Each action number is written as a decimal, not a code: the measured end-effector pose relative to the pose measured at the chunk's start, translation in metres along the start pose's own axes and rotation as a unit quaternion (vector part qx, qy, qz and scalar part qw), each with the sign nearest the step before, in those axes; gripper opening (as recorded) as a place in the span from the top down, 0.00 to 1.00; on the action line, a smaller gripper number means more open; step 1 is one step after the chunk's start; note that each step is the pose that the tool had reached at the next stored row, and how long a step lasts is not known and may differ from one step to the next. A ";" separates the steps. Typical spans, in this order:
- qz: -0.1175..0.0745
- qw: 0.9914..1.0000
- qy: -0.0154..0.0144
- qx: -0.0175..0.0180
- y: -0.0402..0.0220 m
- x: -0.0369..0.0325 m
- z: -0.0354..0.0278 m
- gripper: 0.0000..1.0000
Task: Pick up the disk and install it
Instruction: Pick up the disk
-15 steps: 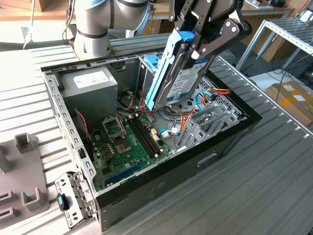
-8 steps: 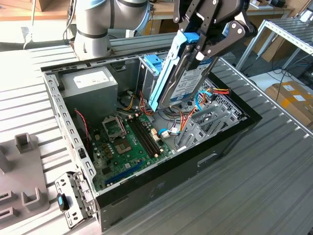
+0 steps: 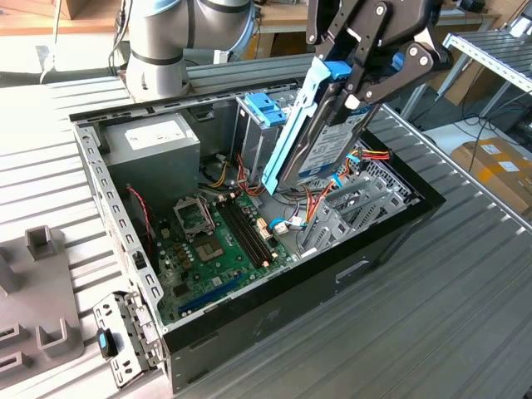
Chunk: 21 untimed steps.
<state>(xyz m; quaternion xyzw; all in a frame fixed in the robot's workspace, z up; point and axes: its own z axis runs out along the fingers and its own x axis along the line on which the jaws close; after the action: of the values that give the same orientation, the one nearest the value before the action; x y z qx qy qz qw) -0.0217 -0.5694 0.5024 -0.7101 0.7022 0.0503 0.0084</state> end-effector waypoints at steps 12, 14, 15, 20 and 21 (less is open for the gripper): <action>0.000 1.000 0.000 0.000 -0.0065 0.0128 -0.0011 0.63; 0.000 1.000 0.000 0.000 -0.0075 0.0145 -0.0012 0.63; 0.000 1.000 0.000 0.000 -0.0080 0.0152 -0.0012 0.63; 0.000 1.000 0.000 0.000 -0.0107 0.0197 -0.0016 0.63; 0.000 1.000 0.000 0.000 -0.0111 0.0205 -0.0016 0.63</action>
<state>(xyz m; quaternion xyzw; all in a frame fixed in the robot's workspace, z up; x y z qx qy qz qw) -0.0104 -0.5898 0.5017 -0.7101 0.7022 0.0504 0.0085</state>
